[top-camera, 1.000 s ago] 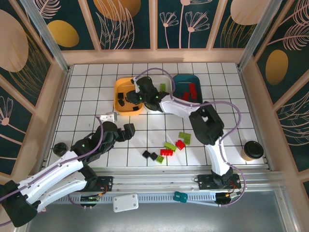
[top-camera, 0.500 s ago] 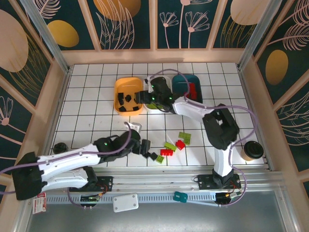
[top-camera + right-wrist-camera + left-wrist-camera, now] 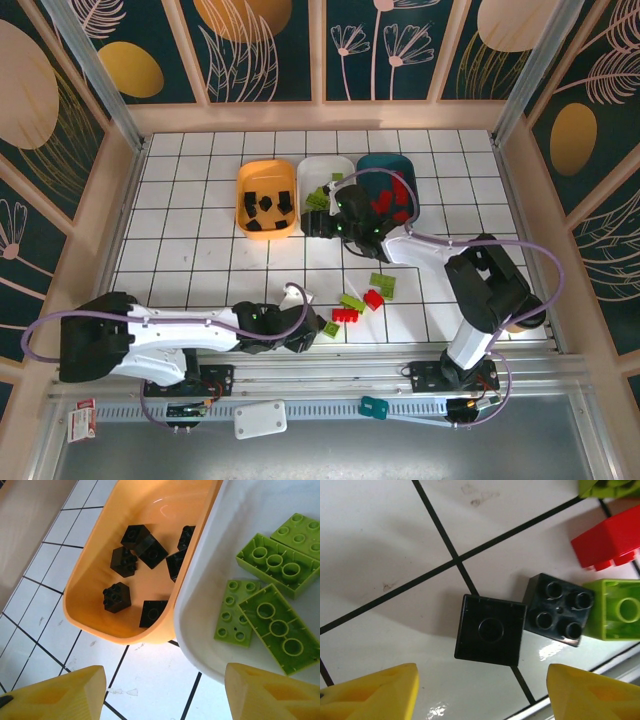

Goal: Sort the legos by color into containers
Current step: Pick up the lego from the middle-left of the table.

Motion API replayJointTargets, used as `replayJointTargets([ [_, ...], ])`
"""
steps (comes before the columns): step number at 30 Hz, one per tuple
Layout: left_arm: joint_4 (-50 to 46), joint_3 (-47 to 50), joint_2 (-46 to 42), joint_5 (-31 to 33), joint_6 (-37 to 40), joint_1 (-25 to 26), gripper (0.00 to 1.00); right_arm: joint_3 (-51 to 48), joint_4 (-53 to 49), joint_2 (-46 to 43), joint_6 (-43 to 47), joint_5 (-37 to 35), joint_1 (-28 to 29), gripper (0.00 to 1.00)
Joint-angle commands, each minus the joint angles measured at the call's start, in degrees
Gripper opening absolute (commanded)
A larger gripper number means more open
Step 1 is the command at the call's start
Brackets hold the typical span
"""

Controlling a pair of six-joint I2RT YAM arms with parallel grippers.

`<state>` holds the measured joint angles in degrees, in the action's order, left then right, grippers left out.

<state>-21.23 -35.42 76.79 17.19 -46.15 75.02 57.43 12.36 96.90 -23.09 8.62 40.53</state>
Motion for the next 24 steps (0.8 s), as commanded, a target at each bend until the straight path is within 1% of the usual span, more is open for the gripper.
replayJointTargets([
  [1, 0.25, -2.28, 2.98, 1.57, 0.92, 0.21, 0.66, -0.69, 2.95, -3.68, -0.64, -1.04, -0.32, 0.65],
  [4, 0.61, -3.58, 5.77, 2.07, 2.29, -0.66, 0.63, -0.94, 2.68, -4.6, -0.62, -1.23, -0.35, 0.65],
  [9, 3.32, -3.69, 7.12, 0.62, 4.12, -3.27, 0.58, -1.53, 2.58, -6.11, -0.46, -1.68, -0.37, 0.65],
  [11, 3.51, -4.03, 7.66, 0.43, 4.66, -3.76, 0.54, -1.92, 2.67, -6.67, -0.46, -1.72, -0.37, 0.65],
  [13, 3.52, -4.3, 8.1, 0.33, 4.92, -3.99, 0.47, -2.35, 2.75, -7.21, -0.47, -1.84, -0.37, 0.65],
  [17, 4.05, -3.98, 8.29, -0.35, 4.85, -3.93, 0.39, -2.77, 2.55, -8.09, -0.42, -2.4, -0.37, 0.65],
  [21, 2.92, -3.87, 5.75, 1.15, 3.97, -4.64, 0.33, -3.57, 2.32, -9.54, -0.35, -3.25, -0.45, 0.65],
  [24, 3.03, -3.12, 0.31, 1.4, 3.69, -8.43, 0.31, -4.77, 2.5, -11.31, -0.57, -3.43, -0.45, 0.65],
])
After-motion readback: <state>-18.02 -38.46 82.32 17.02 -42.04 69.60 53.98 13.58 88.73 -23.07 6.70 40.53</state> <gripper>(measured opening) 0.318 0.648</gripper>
